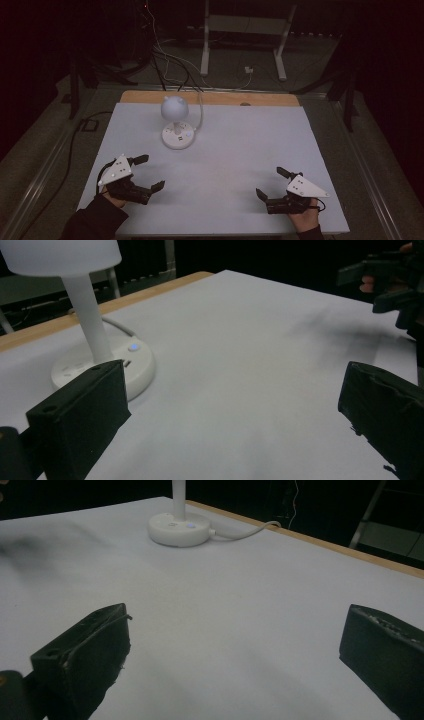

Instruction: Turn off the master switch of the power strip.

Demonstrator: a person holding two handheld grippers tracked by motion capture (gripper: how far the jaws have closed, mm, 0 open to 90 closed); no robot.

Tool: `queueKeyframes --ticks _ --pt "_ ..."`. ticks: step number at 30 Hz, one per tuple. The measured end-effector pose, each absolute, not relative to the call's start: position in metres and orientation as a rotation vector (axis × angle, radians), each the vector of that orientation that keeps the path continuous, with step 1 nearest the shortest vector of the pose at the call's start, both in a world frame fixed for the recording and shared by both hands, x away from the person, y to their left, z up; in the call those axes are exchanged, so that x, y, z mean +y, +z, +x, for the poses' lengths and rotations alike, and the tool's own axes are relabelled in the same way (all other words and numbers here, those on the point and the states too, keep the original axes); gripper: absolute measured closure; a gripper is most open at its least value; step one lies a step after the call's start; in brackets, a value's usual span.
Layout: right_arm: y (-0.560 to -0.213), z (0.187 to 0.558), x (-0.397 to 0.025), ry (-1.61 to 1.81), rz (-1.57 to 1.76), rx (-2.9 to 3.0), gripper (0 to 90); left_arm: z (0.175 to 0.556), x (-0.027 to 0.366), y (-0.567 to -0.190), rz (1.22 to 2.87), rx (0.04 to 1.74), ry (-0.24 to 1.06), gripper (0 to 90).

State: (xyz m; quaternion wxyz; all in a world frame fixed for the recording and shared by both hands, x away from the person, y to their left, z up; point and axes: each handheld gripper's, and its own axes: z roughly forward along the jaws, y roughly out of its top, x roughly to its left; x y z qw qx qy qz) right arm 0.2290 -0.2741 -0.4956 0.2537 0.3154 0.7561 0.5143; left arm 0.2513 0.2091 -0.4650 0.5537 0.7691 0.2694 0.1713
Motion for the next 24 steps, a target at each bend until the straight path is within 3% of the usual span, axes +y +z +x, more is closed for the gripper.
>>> queueKeyframes --ticks 24 --pt "-0.494 0.228 -0.274 1.415 0.854 2.051 0.2 0.280 0.184 -0.447 1.822 0.675 0.446 0.3"
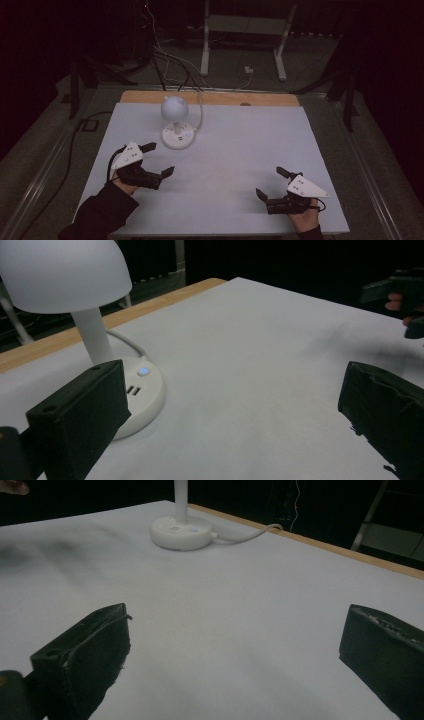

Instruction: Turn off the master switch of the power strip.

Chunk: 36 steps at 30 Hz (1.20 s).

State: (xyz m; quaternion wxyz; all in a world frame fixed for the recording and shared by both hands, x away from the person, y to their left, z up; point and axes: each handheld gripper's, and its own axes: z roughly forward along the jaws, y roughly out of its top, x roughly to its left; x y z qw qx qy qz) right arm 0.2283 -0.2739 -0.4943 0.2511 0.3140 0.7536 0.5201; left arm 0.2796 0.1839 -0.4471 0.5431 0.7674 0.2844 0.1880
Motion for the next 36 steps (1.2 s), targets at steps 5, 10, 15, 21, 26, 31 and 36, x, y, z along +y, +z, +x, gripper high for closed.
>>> queueKeyframes --ticks 5,10,15,21,26,31,36 --pt "-0.494 0.228 -0.274 1.420 0.855 2.048 0.2 0.285 0.177 -0.446 1.821 0.680 0.436 0.3" --pt "-0.494 0.228 -0.274 1.424 0.858 2.048 0.2 0.291 0.171 -0.447 1.839 0.686 0.436 0.4" --pt "-0.494 0.228 -0.274 1.426 0.857 2.051 0.2 0.298 0.168 -0.448 1.835 0.694 0.428 0.4" --pt "-0.494 0.228 -0.275 1.430 0.859 2.049 0.2 0.306 0.164 -0.446 1.822 0.702 0.447 0.4" --pt "-0.494 0.229 -0.275 1.432 0.858 2.051 0.2 0.311 0.160 -0.445 1.814 0.706 0.440 0.3" --pt "-0.494 0.228 -0.275 1.434 0.858 2.051 0.2 0.318 0.154 -0.447 1.810 0.723 0.406 0.4" --pt "-0.494 0.228 -0.275 1.437 0.861 2.051 0.2 0.324 0.148 -0.447 1.820 0.734 0.415 0.3"
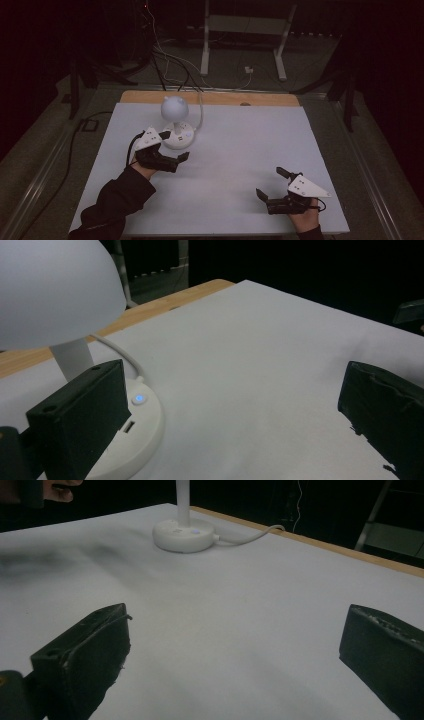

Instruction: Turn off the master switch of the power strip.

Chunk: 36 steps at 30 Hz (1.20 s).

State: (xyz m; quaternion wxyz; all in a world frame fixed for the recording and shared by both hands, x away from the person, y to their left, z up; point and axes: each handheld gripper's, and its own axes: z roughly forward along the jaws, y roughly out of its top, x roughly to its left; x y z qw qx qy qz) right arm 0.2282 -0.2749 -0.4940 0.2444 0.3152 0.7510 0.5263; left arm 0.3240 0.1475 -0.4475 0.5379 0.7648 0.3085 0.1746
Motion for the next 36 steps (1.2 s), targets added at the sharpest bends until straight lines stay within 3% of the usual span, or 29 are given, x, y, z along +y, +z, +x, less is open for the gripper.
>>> queueKeyframes --ticks 23,36 --pt "-0.493 0.228 -0.275 1.450 0.864 2.044 0.2 0.351 0.119 -0.460 1.835 0.827 0.457 0.6" --pt "-0.493 0.228 -0.275 1.458 0.863 2.047 0.2 0.367 0.113 -0.472 1.817 0.885 0.519 12.8"
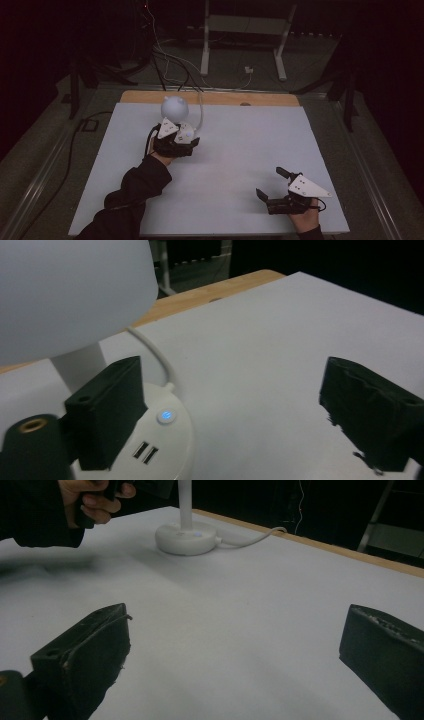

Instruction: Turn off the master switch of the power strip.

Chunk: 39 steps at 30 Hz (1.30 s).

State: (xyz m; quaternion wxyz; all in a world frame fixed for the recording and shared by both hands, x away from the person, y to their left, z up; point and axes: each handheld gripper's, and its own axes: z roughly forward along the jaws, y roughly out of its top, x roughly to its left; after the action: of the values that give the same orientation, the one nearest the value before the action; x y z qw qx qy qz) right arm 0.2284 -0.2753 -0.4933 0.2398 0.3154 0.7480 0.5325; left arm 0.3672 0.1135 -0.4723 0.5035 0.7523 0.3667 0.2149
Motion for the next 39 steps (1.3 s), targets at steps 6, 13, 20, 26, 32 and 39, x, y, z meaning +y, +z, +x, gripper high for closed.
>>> queueKeyframes --ticks 6,13,20,26,32,39 --pt "-0.493 0.229 -0.276 1.460 0.865 2.046 0.2 0.373 0.109 -0.479 1.828 0.916 0.557 18.6" --pt "-0.493 0.229 -0.276 1.462 0.867 2.046 0.2 0.379 0.106 -0.485 1.821 0.955 0.611 34.2" --pt "-0.493 0.229 -0.276 1.463 0.864 2.048 0.2 0.383 0.104 -0.491 1.803 0.991 0.656 51.7" --pt "-0.493 0.229 -0.276 1.465 0.867 2.048 0.2 0.387 0.101 -0.497 1.799 1.018 0.705 65.7" --pt "-0.493 0.229 -0.276 1.466 0.865 2.049 0.2 0.389 0.098 -0.504 1.793 1.027 0.724 69.5" --pt "-0.493 0.228 -0.277 1.466 0.865 2.049 0.2 0.394 0.097 -0.514 1.812 1.050 0.766 79.5"
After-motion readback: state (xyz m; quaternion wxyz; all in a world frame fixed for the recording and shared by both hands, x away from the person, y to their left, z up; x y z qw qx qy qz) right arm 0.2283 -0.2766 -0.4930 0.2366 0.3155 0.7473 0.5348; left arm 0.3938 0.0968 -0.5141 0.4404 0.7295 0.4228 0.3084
